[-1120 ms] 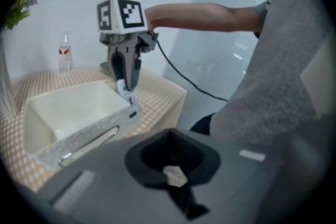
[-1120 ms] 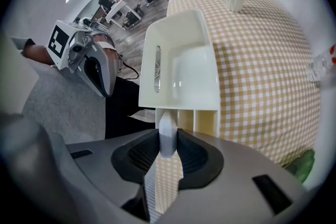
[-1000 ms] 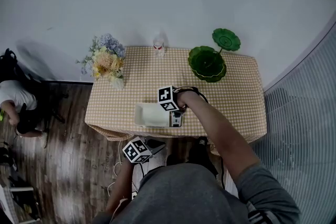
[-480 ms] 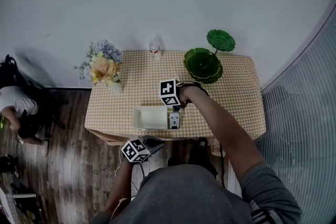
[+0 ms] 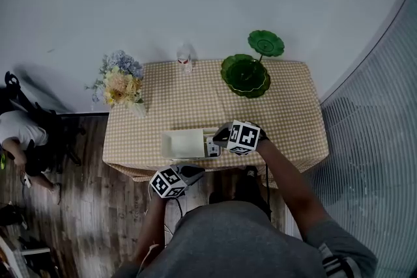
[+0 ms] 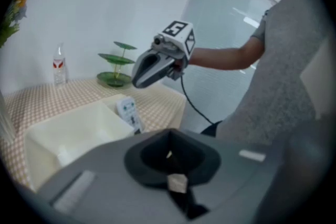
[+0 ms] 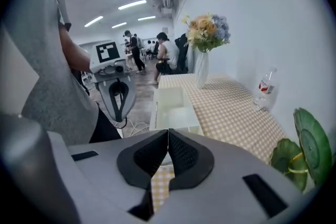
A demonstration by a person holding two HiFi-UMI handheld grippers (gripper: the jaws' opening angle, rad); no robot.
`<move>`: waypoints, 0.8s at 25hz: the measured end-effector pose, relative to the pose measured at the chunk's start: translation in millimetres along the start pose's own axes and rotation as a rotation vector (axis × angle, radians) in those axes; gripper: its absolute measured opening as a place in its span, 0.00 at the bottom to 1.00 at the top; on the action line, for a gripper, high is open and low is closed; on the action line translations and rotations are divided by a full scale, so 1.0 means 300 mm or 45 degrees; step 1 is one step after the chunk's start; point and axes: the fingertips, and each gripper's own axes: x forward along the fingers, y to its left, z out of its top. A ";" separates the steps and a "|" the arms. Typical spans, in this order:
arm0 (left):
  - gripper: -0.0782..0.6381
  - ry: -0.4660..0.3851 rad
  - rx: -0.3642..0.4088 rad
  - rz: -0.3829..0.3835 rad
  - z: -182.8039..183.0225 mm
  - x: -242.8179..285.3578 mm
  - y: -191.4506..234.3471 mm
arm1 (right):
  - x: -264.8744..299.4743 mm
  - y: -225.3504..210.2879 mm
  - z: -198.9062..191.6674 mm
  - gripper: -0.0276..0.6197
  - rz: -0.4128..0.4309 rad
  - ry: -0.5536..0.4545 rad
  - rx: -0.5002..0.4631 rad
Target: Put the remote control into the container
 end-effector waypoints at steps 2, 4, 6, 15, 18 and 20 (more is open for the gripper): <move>0.11 -0.007 -0.002 -0.007 0.004 0.005 0.002 | -0.013 0.048 -0.004 0.07 0.015 -0.086 0.051; 0.11 -0.012 -0.002 -0.012 0.010 0.009 0.003 | -0.018 0.095 -0.008 0.07 0.032 -0.150 0.093; 0.11 -0.018 -0.003 -0.014 0.017 0.013 0.001 | -0.022 0.138 -0.011 0.07 0.034 -0.199 0.129; 0.11 -0.034 -0.032 -0.045 0.011 0.028 -0.024 | 0.029 0.312 -0.096 0.07 0.139 -0.385 0.389; 0.11 -0.028 -0.039 -0.052 -0.001 0.033 -0.030 | 0.041 0.333 -0.132 0.07 0.137 -0.399 0.439; 0.11 -0.023 -0.040 -0.054 -0.008 0.032 -0.033 | 0.044 0.338 -0.139 0.07 0.128 -0.396 0.443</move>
